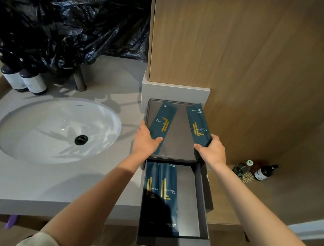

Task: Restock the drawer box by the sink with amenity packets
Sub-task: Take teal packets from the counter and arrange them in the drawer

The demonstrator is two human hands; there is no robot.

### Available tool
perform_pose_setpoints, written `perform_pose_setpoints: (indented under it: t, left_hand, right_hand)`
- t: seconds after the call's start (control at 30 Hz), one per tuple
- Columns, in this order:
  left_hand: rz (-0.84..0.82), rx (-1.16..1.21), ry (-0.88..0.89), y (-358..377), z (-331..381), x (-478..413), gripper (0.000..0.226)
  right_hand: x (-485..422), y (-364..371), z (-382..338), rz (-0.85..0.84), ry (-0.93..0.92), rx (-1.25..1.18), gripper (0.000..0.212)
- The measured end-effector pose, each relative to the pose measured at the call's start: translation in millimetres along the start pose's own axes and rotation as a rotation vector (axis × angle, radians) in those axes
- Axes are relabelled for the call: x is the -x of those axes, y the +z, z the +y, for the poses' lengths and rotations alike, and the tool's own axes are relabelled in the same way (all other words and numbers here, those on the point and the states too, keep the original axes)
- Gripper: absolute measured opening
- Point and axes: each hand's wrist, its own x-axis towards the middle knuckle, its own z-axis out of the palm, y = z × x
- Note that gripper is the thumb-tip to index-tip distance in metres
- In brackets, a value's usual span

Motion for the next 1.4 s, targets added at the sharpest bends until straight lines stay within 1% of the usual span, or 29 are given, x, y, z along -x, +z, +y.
perform_pose_setpoints:
  t: [0.03,0.1,0.2,0.27,0.33,0.43,0.5,0.57,0.63,0.73,0.87,1.0,1.2,1.4]
  left_hand:
    - [-0.003,0.044,-0.008,-3.7,-1.5,0.8,0.064]
    - [0.006,0.034,-0.016,-10.7,-3.0,1.5,0.052]
    - [0.024,0.024,-0.019,-20.7,-3.8,1.0,0.048]
    - [0.047,0.006,-0.010,-28.8,-3.8,2.6,0.048]
    - [0.066,0.004,0.000,-37.1,-4.1,5.8,0.051]
    - [0.080,0.051,0.023,-48.3,-5.0,13.0,0.062]
    - [0.073,0.103,0.084,-54.8,-6.5,22.6,0.071]
    - [0.073,0.147,0.176,-60.5,-8.7,39.4,0.073]
    - [0.064,0.210,0.265,-64.4,-12.5,60.8,0.068]
    - [0.029,0.318,0.317,-67.5,-21.0,96.2,0.058]
    - [0.044,0.370,0.293,-64.6,-34.6,136.1,0.053]
    - [0.110,0.373,0.216,-59.1,-42.1,162.3,0.048]
    - [0.115,0.390,0.166,-54.9,-40.3,182.7,0.047]
    - [0.129,0.391,0.170,-57.2,-34.8,194.2,0.047]
  right_hand:
    - [0.1,-0.7,0.4,0.021,-0.006,0.000,0.065]
    - [0.5,-1.3,1.2,0.050,-0.018,0.000,0.057]
    - [4.4,-3.4,-1.2,0.064,-0.054,-0.001,0.038]
    - [9.6,-7.2,-5.4,0.066,-0.080,0.009,0.030]
    - [19.9,-14.5,-11.9,0.036,-0.106,-0.039,0.027]
    - [45.2,-28.7,-20.9,-0.063,-0.146,-0.230,0.022]
    - [66.0,-38.3,-24.3,-0.108,-0.166,-0.345,0.017]
    - [86.8,-46.7,-23.6,-0.141,-0.167,-0.428,0.017]
    - [104.9,-53.9,-17.2,-0.169,-0.159,-0.484,0.018]
    - [129.3,-62.4,-1.9,-0.220,-0.154,-0.528,0.021]
    - [157.7,-70.6,20.7,-0.259,-0.122,-0.511,0.024]
    - [179.6,-78.4,44.9,-0.297,-0.023,-0.458,0.023]
    - [194.3,-76.8,68.7,-0.435,0.082,-0.359,0.023]
    - [181.6,-40.7,59.2,-0.396,0.113,-0.401,0.028]
